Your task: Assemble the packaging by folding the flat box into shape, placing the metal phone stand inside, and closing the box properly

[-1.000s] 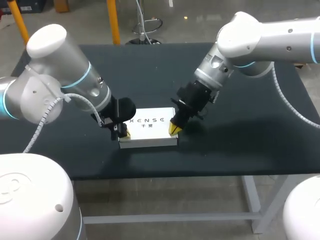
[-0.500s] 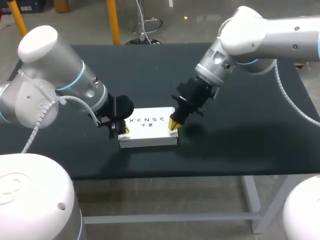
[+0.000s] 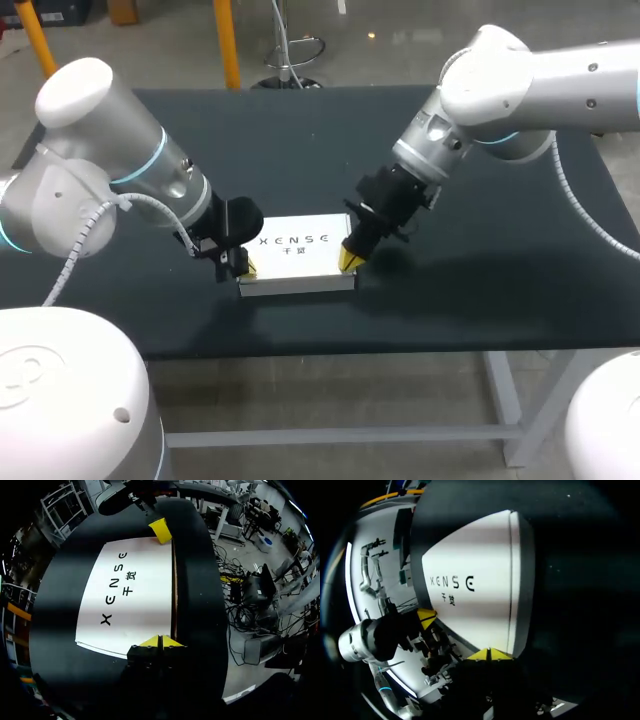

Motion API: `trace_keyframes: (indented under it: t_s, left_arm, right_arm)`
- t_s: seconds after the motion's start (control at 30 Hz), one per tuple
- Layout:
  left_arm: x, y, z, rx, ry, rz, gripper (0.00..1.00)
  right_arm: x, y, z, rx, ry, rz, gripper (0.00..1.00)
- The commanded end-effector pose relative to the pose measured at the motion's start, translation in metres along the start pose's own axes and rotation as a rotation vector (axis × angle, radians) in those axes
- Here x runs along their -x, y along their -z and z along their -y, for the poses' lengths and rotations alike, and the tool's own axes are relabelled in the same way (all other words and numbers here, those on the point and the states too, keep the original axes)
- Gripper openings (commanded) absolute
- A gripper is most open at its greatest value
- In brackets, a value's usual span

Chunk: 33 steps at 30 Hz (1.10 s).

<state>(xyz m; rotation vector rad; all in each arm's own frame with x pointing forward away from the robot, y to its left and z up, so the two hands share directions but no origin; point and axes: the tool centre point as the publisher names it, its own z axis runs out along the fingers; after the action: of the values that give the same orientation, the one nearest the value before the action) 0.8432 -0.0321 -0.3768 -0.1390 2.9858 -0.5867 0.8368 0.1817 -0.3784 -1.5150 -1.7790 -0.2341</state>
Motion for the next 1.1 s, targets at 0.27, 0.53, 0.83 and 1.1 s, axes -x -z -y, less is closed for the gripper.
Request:
trace_keyframes:
  t_s: [0.27,0.53,0.83,1.1]
  left_arm:
    - [-0.005,0.017,0.01,-0.004,-0.013,0.04,0.0]
    - [-0.02,0.042,0.033,0.027,0.096,0.045,1.0]
    - [-0.046,0.058,0.054,0.083,0.288,0.029,1.0]
    - [-0.058,0.061,0.055,0.121,0.356,0.013,1.0]
  right_arm:
    - [-0.011,0.014,0.005,0.021,0.069,-0.006,0.0]
    - [-0.018,0.045,0.023,0.152,0.214,-0.011,0.47]
    - [-0.009,0.084,0.034,0.277,0.406,0.02,1.0]
    - [0.011,0.115,0.033,0.306,0.586,0.088,1.0]
